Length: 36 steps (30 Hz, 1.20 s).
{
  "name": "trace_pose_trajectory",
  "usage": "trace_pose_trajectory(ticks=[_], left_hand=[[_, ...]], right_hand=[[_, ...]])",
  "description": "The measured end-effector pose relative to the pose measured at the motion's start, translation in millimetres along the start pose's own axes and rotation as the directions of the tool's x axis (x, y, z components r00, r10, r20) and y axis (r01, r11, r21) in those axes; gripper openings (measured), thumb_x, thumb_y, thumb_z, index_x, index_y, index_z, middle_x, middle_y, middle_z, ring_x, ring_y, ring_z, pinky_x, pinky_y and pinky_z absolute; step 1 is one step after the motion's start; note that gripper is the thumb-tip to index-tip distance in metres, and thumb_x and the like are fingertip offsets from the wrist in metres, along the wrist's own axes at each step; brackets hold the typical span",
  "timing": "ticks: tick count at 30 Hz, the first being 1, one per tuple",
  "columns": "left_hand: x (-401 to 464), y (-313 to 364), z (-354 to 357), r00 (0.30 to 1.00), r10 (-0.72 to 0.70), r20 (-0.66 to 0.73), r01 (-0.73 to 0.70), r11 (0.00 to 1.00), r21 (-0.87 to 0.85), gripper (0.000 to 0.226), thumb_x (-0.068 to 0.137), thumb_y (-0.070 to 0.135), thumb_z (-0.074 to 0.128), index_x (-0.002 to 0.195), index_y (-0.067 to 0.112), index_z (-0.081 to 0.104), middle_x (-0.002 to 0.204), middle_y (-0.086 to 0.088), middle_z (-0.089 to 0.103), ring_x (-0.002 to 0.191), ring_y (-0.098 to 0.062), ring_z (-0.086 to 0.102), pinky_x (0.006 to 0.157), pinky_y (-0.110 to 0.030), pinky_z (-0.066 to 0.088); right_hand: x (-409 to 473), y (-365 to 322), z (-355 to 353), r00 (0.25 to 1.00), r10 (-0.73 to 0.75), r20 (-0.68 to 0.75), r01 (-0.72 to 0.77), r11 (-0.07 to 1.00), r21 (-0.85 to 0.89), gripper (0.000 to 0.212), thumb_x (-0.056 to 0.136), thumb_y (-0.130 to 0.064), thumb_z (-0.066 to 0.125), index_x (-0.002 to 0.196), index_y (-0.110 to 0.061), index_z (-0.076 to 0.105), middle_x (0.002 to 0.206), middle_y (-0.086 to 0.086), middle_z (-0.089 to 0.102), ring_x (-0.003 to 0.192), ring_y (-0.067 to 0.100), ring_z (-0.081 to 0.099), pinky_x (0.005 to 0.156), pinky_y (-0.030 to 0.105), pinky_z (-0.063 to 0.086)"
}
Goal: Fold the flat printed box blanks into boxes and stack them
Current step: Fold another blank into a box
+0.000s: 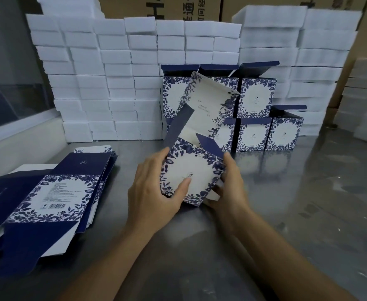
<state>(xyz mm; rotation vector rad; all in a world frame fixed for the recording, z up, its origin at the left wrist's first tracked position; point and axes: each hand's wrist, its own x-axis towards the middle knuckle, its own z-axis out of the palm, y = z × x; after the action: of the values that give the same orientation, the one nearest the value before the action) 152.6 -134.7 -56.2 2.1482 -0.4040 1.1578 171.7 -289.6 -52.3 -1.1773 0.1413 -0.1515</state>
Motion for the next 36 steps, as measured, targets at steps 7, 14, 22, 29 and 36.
trace_pose_trajectory(ticks=[7, 14, 22, 29, 36], left_hand=[[2, 8, -4, 0.998, 0.048, 0.045, -0.041, 0.989, -0.144, 0.073, 0.088, 0.050, 0.054, 0.153, 0.027, 0.029, 0.100, 0.010, 0.047, 0.086, -0.002, 0.051, 0.074, -0.006, 0.038], [0, 1, -1, 0.997, -0.014, 0.077, 0.030, 0.977, -0.212, 0.046, 0.092, 0.050, 0.047, 0.125, 0.022, 0.059, 0.103, 0.005, 0.050, 0.095, -0.001, 0.053, 0.079, -0.005, 0.037], [8, 7, -4, 0.957, -0.289, -0.016, 0.254, 0.864, -0.434, 0.013, 0.094, 0.035, 0.047, 0.090, 0.026, 0.039, 0.069, 0.012, 0.051, 0.057, -0.017, 0.051, 0.057, -0.043, 0.045], [4, -7, 3, 0.847, -0.480, 0.230, 0.521, 0.661, -0.540, 0.041, 0.102, 0.015, 0.044, 0.063, 0.017, 0.033, 0.050, 0.000, 0.032, 0.050, -0.022, 0.033, 0.051, -0.045, 0.036], [2, -15, 8, 0.850, -0.465, 0.248, 0.526, 0.719, -0.455, 0.045, 0.103, 0.026, 0.044, 0.061, 0.018, 0.029, 0.048, 0.006, 0.027, 0.051, -0.018, 0.028, 0.054, -0.039, 0.031]], right_hand=[[-2, -11, 4, 0.997, -0.077, 0.017, 0.078, 0.995, -0.069, 0.059, 0.074, -0.070, 0.058, 0.116, -0.030, 0.067, 0.114, -0.003, 0.074, 0.108, 0.020, 0.070, 0.103, 0.051, 0.050], [-4, -19, 1, 0.970, -0.238, 0.059, 0.245, 0.936, -0.251, 0.035, 0.071, -0.077, 0.052, 0.093, -0.052, 0.062, 0.108, -0.012, 0.070, 0.108, 0.010, 0.065, 0.105, 0.047, 0.046], [-15, -15, -1, 0.914, -0.389, 0.113, 0.405, 0.888, -0.219, 0.025, 0.092, -0.046, 0.064, 0.107, -0.025, 0.063, 0.092, -0.015, 0.069, 0.081, -0.005, 0.062, 0.073, 0.015, 0.046], [-25, -21, -3, 0.765, -0.628, 0.142, 0.630, 0.684, -0.368, 0.035, 0.079, -0.048, 0.073, 0.106, -0.028, 0.066, 0.113, 0.000, 0.064, 0.109, 0.011, 0.062, 0.092, 0.039, 0.053], [-26, -20, -3, 0.673, -0.718, 0.177, 0.709, 0.558, -0.432, 0.033, 0.078, -0.055, 0.067, 0.104, -0.036, 0.063, 0.111, -0.008, 0.062, 0.114, 0.015, 0.058, 0.098, 0.041, 0.048]])
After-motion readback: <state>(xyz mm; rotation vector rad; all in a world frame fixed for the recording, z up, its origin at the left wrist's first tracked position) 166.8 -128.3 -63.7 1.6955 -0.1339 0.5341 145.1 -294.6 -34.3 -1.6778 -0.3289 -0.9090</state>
